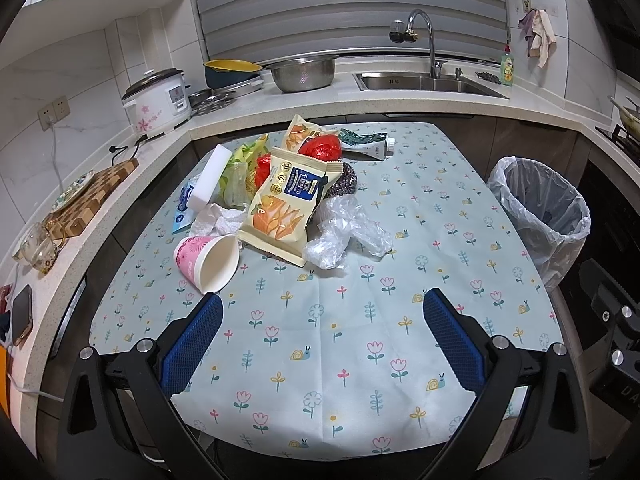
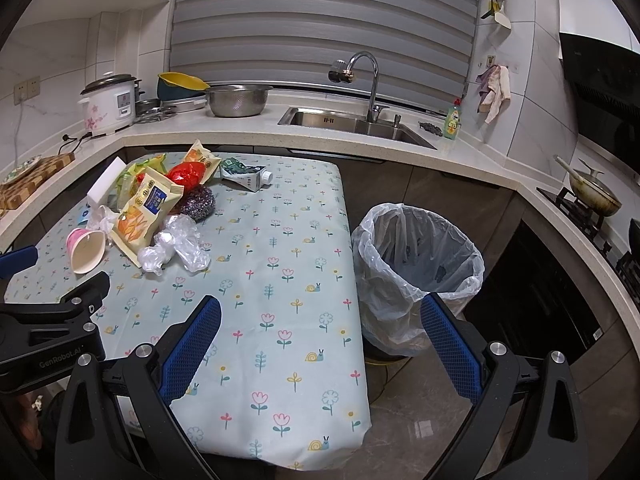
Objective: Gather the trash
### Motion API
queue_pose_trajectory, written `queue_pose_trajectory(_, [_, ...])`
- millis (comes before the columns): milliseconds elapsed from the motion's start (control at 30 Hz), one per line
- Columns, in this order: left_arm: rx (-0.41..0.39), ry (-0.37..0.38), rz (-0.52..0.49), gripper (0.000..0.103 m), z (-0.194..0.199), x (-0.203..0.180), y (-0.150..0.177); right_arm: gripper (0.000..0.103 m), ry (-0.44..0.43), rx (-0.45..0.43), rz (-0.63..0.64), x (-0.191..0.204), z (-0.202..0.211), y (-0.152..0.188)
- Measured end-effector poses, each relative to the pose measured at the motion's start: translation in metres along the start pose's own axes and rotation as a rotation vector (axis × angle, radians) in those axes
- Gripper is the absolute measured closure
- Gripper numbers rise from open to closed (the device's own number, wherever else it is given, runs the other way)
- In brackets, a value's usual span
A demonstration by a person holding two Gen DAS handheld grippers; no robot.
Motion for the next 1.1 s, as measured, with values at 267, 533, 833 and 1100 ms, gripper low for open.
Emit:
queue_pose_trajectory(267, [-0.001,0.001,0.001,0.007,0.0003,0.0001,-0.0005,0.007,0.001,0.0,0.0,0.0004,0.0001,0.0])
queue_pose_trajectory(533, [0.0,0.002,0.002,0.007,0.0005,-0.0017,-0.0007,0.007,0.002,-0.001,0.001,0.0006,0.0001,0.0003])
queue_pose_trajectory(833, [-0.001,0.001,0.003,0.007,0.0005,-0.0023,-0.0005,0.007,0.006,0.0,-0.001,-0.0028,0.0005,-0.0014])
queue_pose_trajectory(1100, [-0.001,0.003,0.004,0.007,0.0008,-0.0028,-0.0011,0.007,0.01,-0.003,-0.004,-0.0044,0.0007,-0.0012])
Point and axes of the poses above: each gripper's, at about its wrist camera, not at the fingertips, and z roughly against the way its jaws point, x to its left, y to its underside, the point moved 9 cm from there along -z, roughly the way its jaws point, and after that the axes turned 13 degrees about -y, right-handed, at the moved point
